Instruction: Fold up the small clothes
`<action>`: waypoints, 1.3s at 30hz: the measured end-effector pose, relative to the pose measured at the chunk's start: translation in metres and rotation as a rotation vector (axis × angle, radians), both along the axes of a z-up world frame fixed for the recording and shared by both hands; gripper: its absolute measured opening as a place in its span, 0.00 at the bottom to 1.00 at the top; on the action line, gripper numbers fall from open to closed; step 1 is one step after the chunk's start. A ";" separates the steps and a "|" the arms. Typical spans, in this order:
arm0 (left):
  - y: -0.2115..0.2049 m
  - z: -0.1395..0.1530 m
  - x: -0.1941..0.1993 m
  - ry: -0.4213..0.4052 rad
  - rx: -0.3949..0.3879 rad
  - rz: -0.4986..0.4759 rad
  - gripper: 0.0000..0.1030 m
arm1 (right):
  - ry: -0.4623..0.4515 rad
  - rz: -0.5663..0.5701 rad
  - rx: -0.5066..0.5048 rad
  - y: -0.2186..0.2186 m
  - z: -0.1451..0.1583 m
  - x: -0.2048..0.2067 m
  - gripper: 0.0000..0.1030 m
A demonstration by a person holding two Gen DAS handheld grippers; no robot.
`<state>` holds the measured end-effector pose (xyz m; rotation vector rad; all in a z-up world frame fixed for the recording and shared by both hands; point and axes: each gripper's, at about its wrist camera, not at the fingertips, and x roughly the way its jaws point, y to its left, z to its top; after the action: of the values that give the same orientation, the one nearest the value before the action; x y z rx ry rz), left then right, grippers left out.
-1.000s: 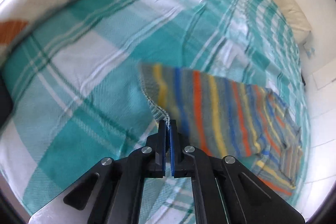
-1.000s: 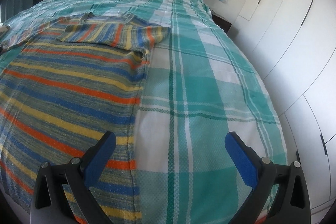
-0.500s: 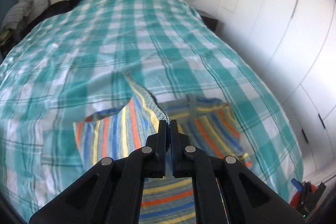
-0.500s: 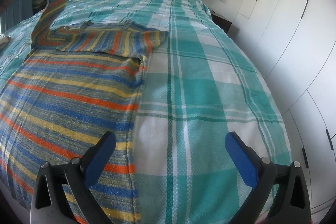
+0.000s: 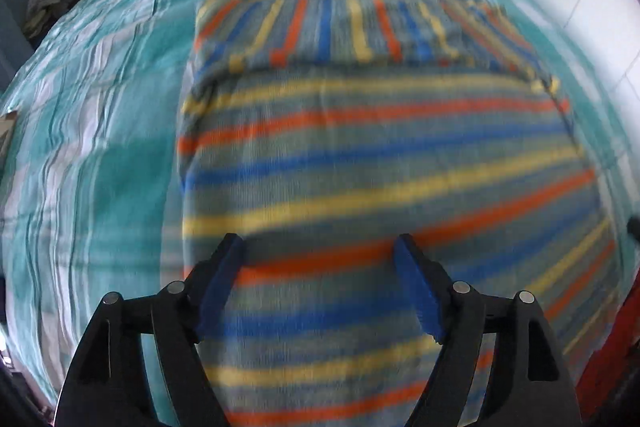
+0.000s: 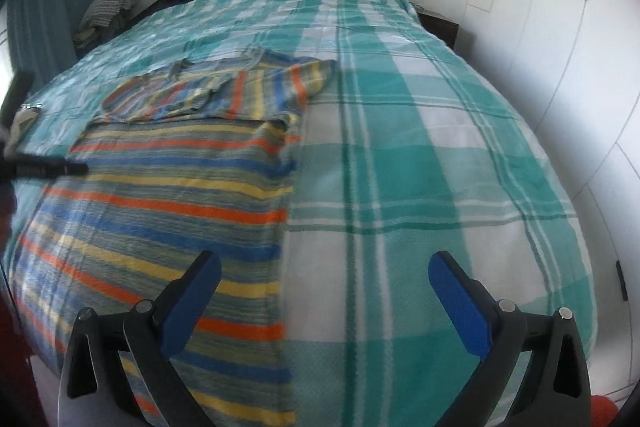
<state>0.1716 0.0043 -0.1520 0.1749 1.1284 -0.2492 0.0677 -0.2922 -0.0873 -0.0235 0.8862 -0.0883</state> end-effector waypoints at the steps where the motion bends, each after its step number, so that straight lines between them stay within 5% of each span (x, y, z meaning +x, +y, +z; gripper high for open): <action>1: 0.003 0.000 -0.017 -0.029 0.014 -0.010 0.79 | 0.008 0.033 0.023 0.009 0.000 -0.001 0.99; 8: 0.000 0.030 -0.061 -0.208 -0.059 0.050 0.97 | 0.001 0.153 0.006 0.085 -0.005 0.008 0.99; 11: -0.005 -0.009 -0.053 -0.101 -0.013 0.098 0.97 | 0.002 0.138 0.004 0.105 -0.024 0.021 0.99; 14: -0.004 -0.022 -0.066 -0.179 -0.016 0.085 0.99 | 0.146 0.107 0.000 0.111 -0.069 0.032 1.00; 39: -0.007 -0.025 -0.064 -0.174 0.005 0.076 0.99 | 0.092 0.116 -0.040 0.115 -0.074 0.024 1.00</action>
<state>0.1078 -0.0022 -0.1770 0.1549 0.9606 -0.1603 0.0922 -0.1769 -0.1615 -0.1173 0.9733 0.0035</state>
